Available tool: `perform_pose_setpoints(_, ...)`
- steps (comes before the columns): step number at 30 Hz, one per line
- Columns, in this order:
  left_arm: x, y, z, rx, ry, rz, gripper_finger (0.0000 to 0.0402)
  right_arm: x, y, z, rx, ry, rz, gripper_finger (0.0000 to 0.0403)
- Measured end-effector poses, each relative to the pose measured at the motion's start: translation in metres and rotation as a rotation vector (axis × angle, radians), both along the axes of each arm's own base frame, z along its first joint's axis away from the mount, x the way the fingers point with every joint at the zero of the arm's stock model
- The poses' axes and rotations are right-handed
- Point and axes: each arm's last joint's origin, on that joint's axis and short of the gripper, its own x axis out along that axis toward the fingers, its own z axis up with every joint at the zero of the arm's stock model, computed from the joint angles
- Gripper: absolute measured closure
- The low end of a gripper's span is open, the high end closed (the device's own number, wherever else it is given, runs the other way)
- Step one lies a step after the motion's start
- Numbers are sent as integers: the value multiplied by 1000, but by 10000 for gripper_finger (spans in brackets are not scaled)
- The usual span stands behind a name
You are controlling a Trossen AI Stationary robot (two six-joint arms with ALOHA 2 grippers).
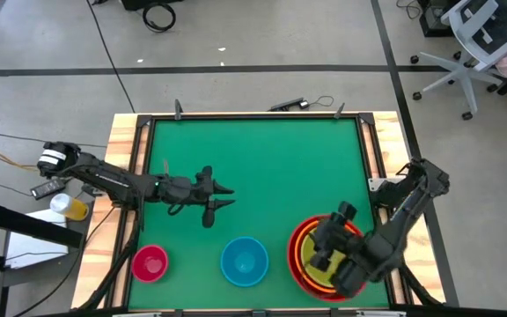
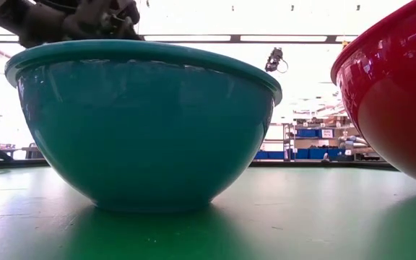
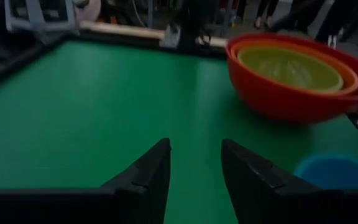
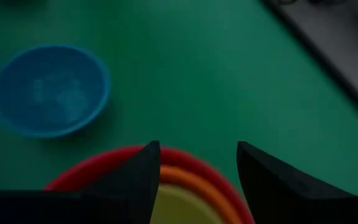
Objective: Nest bowls inside each other
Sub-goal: Stack the blue bowl on top of the green bowl
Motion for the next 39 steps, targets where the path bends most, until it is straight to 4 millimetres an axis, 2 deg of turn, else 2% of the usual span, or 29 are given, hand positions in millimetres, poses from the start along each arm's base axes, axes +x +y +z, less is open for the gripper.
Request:
perform_pose_setpoints(7, -9, -28, -5, 6, 45, 38, 257, 32, -34, -24, -94, 37, 10, 188)
perform_pose_setpoints(20, -23, -62, -8, -59, 58, -47, 257, 97, -92, -51, 112, -44, 312, 188)
perform_pose_setpoints(25, -30, -77, -10, -89, 90, -153, 257, 113, -117, -62, 13, -112, 346, 188)
perform_pose_setpoints(31, -35, -85, -10, -77, 93, -199, 257, 129, -139, -61, -99, -297, 295, 188)
perform_pose_setpoints(37, -40, -91, -11, -141, 98, -148, 257, 134, -159, -67, -34, -292, 436, 188)
perform_pose_setpoints(39, -41, -92, -11, -149, 87, -115, 257, 135, -166, -67, -16, -289, 421, 188)
